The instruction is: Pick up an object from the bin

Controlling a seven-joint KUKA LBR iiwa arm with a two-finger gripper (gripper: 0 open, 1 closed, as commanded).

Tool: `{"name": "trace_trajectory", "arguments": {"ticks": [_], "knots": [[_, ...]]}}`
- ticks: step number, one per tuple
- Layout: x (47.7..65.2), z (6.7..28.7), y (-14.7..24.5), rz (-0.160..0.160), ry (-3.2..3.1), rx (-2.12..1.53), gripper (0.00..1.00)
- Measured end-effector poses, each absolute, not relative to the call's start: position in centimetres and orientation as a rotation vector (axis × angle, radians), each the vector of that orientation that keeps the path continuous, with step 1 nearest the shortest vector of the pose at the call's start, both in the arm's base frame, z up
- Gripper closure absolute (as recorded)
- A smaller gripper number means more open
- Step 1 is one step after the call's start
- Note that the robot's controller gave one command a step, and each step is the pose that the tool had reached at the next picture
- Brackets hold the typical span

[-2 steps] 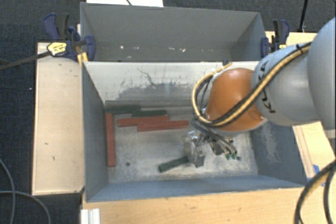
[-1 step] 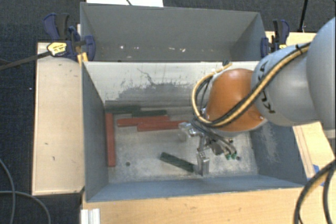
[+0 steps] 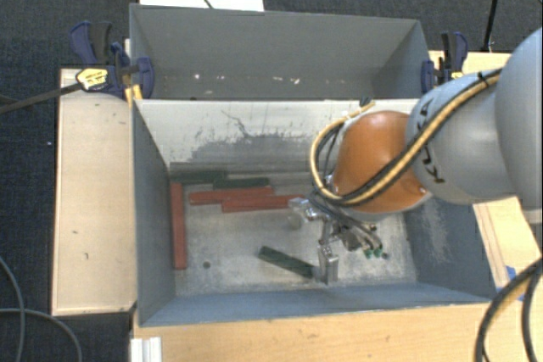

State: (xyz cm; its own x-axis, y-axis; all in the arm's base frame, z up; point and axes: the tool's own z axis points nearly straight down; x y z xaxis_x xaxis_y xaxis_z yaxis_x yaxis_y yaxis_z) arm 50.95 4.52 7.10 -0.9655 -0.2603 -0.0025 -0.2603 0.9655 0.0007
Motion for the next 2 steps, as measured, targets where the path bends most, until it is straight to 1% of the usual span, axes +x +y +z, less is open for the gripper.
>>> {"name": "trace_trajectory", "arguments": {"ticks": [1, 2], "knots": [[49.09, 7.02, 10.31, 0.001, 3.117, -0.404, 1.0], [49.09, 7.02, 10.31, 0.001, 3.117, -0.403, 1.0]]}}
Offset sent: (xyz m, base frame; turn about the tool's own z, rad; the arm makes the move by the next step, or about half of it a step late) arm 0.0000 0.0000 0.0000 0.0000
